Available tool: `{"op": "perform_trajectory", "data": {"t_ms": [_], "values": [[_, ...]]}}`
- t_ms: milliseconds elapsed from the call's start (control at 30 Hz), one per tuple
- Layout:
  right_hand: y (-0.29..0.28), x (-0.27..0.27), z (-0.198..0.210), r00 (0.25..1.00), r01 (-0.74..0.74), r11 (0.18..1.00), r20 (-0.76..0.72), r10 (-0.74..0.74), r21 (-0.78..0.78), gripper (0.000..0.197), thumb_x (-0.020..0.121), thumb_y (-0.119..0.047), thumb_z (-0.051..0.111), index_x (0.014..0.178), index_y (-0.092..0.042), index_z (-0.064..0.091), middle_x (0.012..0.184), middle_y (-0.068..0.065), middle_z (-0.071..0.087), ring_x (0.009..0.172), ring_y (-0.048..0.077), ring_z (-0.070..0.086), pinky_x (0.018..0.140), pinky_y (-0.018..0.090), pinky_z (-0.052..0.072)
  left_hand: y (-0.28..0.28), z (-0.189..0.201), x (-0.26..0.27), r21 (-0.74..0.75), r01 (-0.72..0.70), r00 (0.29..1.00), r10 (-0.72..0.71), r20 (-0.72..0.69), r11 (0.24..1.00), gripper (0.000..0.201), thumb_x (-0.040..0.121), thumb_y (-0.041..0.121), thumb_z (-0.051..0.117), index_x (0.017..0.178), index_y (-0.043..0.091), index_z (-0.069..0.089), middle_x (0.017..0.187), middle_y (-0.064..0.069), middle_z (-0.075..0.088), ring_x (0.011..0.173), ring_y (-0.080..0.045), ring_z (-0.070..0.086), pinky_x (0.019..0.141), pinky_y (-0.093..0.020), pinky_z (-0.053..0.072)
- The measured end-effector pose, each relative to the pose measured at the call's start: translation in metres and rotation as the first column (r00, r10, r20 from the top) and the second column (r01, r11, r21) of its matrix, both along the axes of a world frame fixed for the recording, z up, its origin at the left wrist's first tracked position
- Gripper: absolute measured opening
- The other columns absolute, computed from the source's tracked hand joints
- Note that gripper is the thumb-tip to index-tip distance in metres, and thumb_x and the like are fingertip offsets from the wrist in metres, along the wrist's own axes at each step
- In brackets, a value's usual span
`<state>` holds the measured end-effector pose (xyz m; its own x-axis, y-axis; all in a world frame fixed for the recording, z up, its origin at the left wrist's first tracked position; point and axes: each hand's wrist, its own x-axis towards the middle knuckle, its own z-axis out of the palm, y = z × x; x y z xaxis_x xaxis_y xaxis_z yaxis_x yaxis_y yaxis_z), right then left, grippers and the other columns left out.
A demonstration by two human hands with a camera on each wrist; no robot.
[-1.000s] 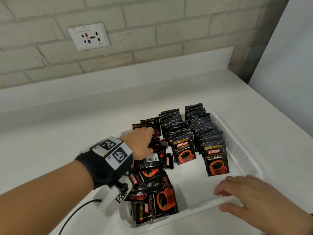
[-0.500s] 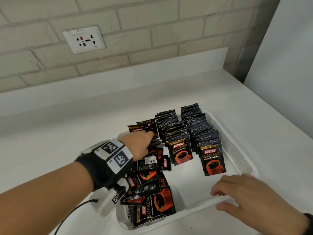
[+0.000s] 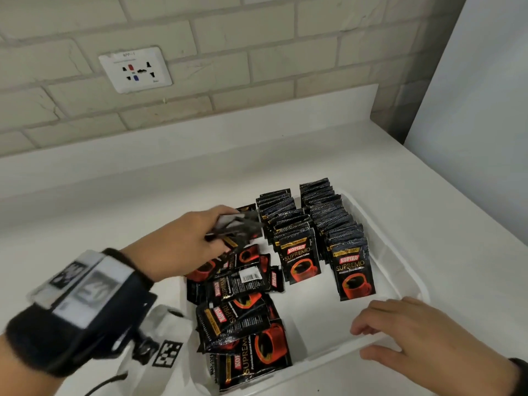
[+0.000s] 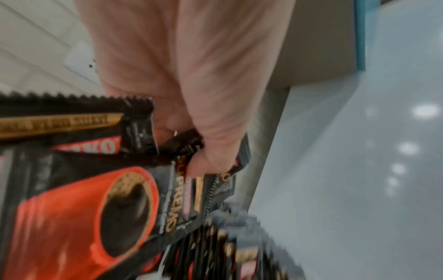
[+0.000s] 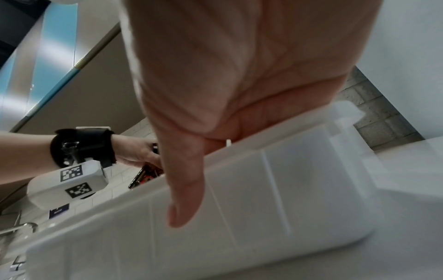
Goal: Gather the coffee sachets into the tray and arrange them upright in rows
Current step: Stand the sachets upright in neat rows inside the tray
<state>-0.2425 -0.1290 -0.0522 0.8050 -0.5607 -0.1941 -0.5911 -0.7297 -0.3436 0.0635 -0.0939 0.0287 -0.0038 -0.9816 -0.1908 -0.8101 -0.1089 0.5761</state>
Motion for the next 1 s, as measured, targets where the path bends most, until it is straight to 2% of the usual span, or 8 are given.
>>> {"op": "perform_trajectory", "data": {"t_ms": [100, 233, 433, 567, 633, 700, 867, 1000], "values": [[-0.002, -0.002, 0.015, 0.998, 0.008, 0.996, 0.062, -0.014, 0.089, 0.072, 0.045, -0.095, 0.007, 0.102, -0.065, 0.038, 0.109, -0.04, 0.042, 0.109, -0.017, 0.035, 0.087, 0.004, 0.029, 0.012, 0.015, 0.006, -0.121, -0.17, 0.948, 0.129, -0.292, 0.978, 0.041, 0.083, 0.016, 0.059, 0.085, 0.057, 0.061, 0.079, 0.012, 0.071, 0.072, -0.005, 0.067, 0.067, -0.017, 0.052], [-0.002, 0.01, 0.039, 0.899, 0.036, 0.947, 0.404, -0.17, 0.318, 0.05, 0.064, -0.083, 0.043, 0.109, -0.061, 0.044, 0.107, -0.029, 0.056, 0.101, -0.004, 0.052, 0.081, 0.008, 0.04, 0.02, 0.018, 0.005, -0.016, -0.379, 0.603, 0.234, -0.763, 0.925, 0.046, 0.047, 0.021, 0.073, 0.092, 0.021, 0.068, 0.087, 0.001, 0.075, 0.083, -0.015, 0.071, 0.064, -0.019, 0.056], [-0.004, 0.065, 0.063, 0.67, -0.011, 0.821, 0.614, -0.418, 0.571, 0.077, 0.047, -0.059, 0.075, 0.111, -0.068, 0.033, 0.119, -0.039, 0.043, 0.113, -0.012, 0.045, 0.087, 0.018, 0.049, 0.004, -0.001, -0.029, 0.147, -0.452, 0.267, 0.29, -0.919, 0.88, 0.023, 0.073, 0.001, 0.056, 0.095, 0.008, 0.059, 0.089, -0.009, 0.072, 0.076, -0.018, 0.069, 0.064, -0.033, 0.058], [-0.007, 0.096, 0.06, 0.625, -0.085, 0.668, 0.561, -0.542, 0.74, 0.092, 0.05, -0.05, 0.084, 0.113, -0.066, 0.02, 0.132, -0.022, 0.032, 0.105, 0.006, 0.061, 0.082, 0.033, 0.056, 0.0, -0.006, -0.051, 0.199, -0.44, 0.105, 0.27, -0.957, 0.876, 0.024, 0.07, 0.003, 0.058, 0.094, 0.002, 0.058, 0.076, -0.008, 0.07, 0.064, -0.017, 0.068, 0.052, -0.027, 0.055], [-0.008, 0.103, 0.056, 0.558, -0.145, 0.558, 0.533, -0.636, 0.817, 0.093, 0.05, -0.039, 0.084, 0.118, -0.058, 0.022, 0.136, -0.011, 0.039, 0.096, 0.015, 0.067, 0.078, 0.037, 0.057, 0.001, -0.008, -0.06, 0.194, -0.434, 0.135, 0.277, -0.951, 0.88, 0.022, 0.078, -0.002, 0.056, 0.099, 0.002, 0.059, 0.078, -0.008, 0.071, 0.069, -0.019, 0.068, 0.059, -0.03, 0.057], [-0.009, 0.106, 0.051, 0.496, -0.14, 0.58, 0.563, -0.661, 0.803, 0.084, 0.054, -0.025, 0.081, 0.116, -0.052, 0.032, 0.119, -0.012, 0.057, 0.096, 0.013, 0.067, 0.082, 0.036, 0.055, 0.004, -0.012, -0.065, 0.152, -0.457, 0.253, 0.291, -0.923, 0.876, 0.022, 0.082, -0.001, 0.057, 0.103, 0.006, 0.06, 0.083, -0.005, 0.073, 0.076, -0.018, 0.069, 0.068, -0.031, 0.057], [-0.006, 0.102, 0.042, 0.562, -0.073, 0.701, 0.61, -0.559, 0.709, 0.06, 0.073, 0.001, 0.069, 0.108, -0.039, 0.043, 0.091, -0.028, 0.066, 0.086, -0.01, 0.062, 0.07, 0.006, 0.046, 0.011, -0.022, -0.082, 0.054, -0.424, 0.53, 0.296, -0.795, 0.904, 0.04, 0.082, 0.004, 0.059, 0.12, 0.015, 0.05, 0.08, 0.007, 0.067, 0.066, 0.005, 0.062, 0.057, -0.008, 0.047], [-0.001, 0.092, 0.036, 0.576, -0.035, 0.66, 0.555, -0.6, 0.75, 0.054, 0.074, -0.002, 0.071, 0.109, -0.032, 0.043, 0.084, -0.03, 0.066, 0.079, -0.015, 0.06, 0.064, 0.001, 0.043, 0.015, -0.026, -0.097, 0.0, -0.309, 0.583, 0.189, -0.79, 0.951, 0.061, 0.087, 0.0, 0.055, 0.134, 0.018, 0.02, 0.089, 0.017, 0.055, 0.069, 0.022, 0.054, 0.06, 0.0, 0.041]]}}
